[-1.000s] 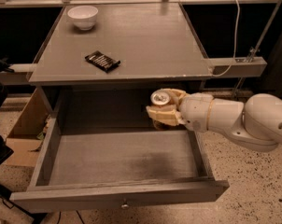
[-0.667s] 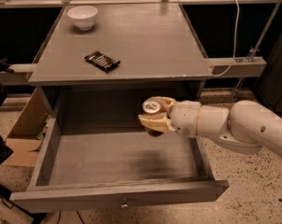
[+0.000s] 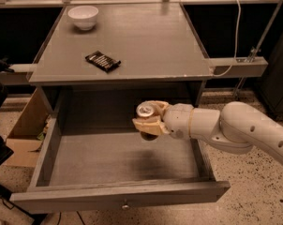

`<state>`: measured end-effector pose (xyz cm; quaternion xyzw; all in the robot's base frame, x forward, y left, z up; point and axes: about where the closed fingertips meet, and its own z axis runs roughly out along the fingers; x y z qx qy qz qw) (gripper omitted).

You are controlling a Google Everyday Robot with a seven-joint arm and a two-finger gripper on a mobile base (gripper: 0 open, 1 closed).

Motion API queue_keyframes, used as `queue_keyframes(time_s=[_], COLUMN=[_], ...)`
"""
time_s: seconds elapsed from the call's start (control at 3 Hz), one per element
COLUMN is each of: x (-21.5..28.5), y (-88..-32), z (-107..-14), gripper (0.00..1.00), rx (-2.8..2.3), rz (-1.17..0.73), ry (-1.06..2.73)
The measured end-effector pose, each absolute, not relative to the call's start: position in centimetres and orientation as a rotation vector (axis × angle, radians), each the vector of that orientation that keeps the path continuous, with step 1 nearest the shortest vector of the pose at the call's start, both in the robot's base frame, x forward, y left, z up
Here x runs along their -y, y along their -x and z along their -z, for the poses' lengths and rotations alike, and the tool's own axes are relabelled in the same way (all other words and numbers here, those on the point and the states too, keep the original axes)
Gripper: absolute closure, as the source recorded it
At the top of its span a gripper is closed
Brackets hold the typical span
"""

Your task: Place orange can into top drawer

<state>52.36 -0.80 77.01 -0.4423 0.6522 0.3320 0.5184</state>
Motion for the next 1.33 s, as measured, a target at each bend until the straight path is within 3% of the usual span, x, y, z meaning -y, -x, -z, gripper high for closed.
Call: queue_keyframes(time_s=[1.0, 1.33], x=[-8.1, -8.2], y=[-50.9, -50.9], z=[-70.3, -70.2], gripper=[1.00, 0.82], rx=[-1.583, -1.584], rz=[-0.919, -0.917], ry=[1.134, 1.133])
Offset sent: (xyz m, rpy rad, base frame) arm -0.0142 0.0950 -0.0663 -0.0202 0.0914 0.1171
